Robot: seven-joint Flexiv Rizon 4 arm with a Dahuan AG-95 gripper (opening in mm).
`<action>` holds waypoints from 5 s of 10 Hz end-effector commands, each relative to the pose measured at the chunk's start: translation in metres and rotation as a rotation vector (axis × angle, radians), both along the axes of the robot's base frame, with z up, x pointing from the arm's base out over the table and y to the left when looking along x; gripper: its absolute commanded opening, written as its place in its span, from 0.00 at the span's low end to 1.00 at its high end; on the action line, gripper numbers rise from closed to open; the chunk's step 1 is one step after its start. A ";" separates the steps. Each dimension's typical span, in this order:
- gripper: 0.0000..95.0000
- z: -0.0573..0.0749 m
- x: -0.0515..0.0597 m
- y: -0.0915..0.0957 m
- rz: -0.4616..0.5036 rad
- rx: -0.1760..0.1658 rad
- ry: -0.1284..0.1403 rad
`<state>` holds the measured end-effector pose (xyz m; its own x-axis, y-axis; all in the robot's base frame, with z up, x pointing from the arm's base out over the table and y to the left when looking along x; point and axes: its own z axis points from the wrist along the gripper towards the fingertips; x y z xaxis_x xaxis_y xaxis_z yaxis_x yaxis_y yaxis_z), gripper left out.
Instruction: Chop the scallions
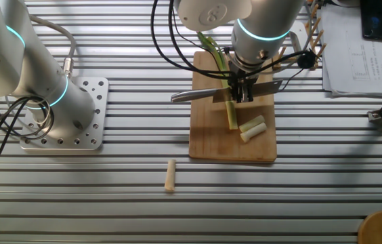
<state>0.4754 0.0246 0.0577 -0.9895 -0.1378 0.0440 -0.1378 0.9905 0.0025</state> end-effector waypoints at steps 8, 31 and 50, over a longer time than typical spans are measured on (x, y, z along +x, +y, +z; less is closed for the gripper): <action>0.00 -0.006 -0.004 -0.004 0.007 -0.005 0.002; 0.00 -0.029 0.015 -0.006 0.035 -0.009 -0.051; 0.00 -0.022 -0.015 -0.029 0.043 -0.005 -0.052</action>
